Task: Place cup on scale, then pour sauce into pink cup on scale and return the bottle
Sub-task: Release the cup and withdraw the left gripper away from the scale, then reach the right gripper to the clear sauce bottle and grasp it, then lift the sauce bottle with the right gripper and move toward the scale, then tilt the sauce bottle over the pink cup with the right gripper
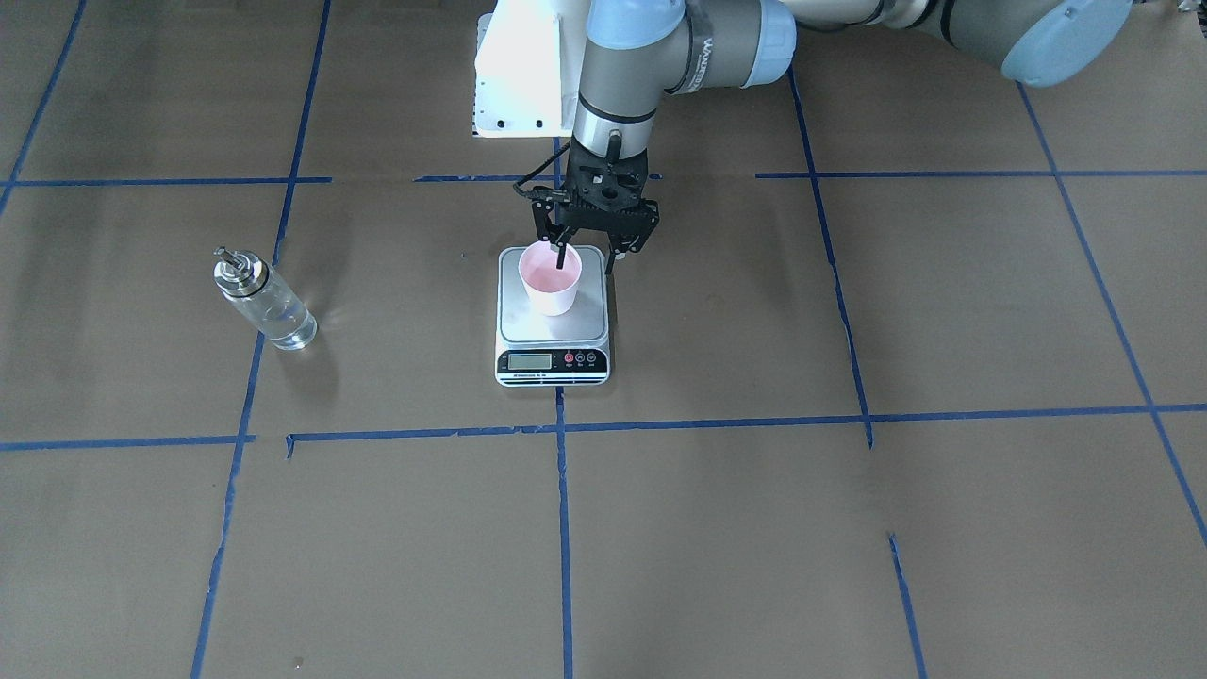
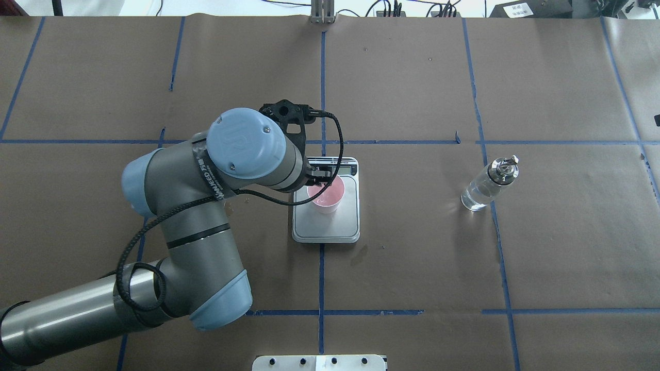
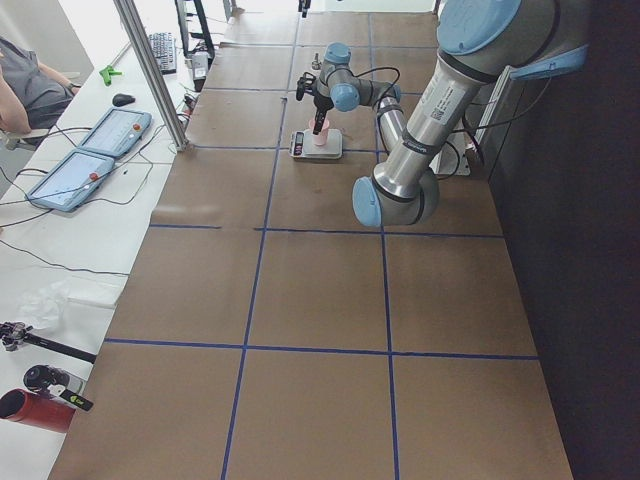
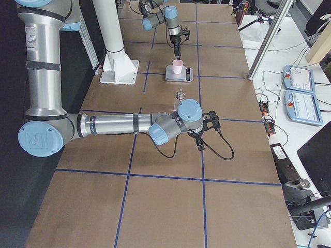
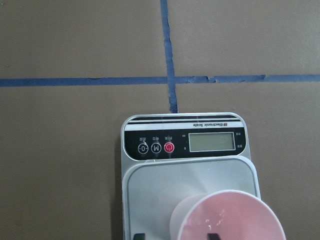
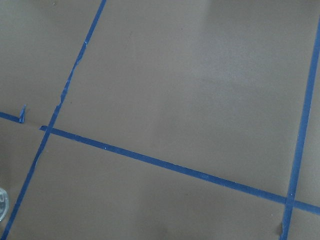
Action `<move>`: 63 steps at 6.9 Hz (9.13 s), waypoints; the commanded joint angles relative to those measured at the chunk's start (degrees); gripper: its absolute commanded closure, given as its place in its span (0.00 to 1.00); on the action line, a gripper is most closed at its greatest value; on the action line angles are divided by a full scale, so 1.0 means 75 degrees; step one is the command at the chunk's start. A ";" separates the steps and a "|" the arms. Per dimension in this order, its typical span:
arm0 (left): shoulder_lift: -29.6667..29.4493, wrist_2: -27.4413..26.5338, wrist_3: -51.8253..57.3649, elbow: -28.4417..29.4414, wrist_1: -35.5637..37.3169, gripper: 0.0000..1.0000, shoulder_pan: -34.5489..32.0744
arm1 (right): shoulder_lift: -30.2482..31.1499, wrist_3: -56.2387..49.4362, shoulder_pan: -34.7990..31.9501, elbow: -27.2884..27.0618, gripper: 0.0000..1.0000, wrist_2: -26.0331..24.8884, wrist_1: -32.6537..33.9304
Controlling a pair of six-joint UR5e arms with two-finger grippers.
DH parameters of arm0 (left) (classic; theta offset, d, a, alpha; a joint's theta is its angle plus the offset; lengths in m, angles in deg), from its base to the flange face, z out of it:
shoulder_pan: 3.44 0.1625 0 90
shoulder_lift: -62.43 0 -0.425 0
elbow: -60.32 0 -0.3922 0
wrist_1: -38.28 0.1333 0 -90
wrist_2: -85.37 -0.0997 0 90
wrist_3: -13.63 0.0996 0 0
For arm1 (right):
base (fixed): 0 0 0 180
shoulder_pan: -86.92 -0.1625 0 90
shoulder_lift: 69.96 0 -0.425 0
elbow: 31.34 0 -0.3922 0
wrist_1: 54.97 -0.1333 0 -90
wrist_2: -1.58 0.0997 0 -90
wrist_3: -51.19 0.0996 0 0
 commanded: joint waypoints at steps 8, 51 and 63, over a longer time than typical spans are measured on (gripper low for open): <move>0.4079 0.2866 1.0506 0.0571 0.0645 0.00 -0.7717 | -0.0047 0.4893 0.2570 -0.2653 0.00 -0.1624 0.0140; 0.6086 0.4754 1.0149 0.0424 0.0621 0.00 -0.8408 | -0.3959 -0.1776 0.8667 -0.2110 1.00 -1.3173 0.4614; 0.6086 0.4754 1.0161 0.0448 0.0621 0.00 -0.8408 | -0.4347 -0.4765 0.9176 -0.1475 1.00 -1.4977 0.5555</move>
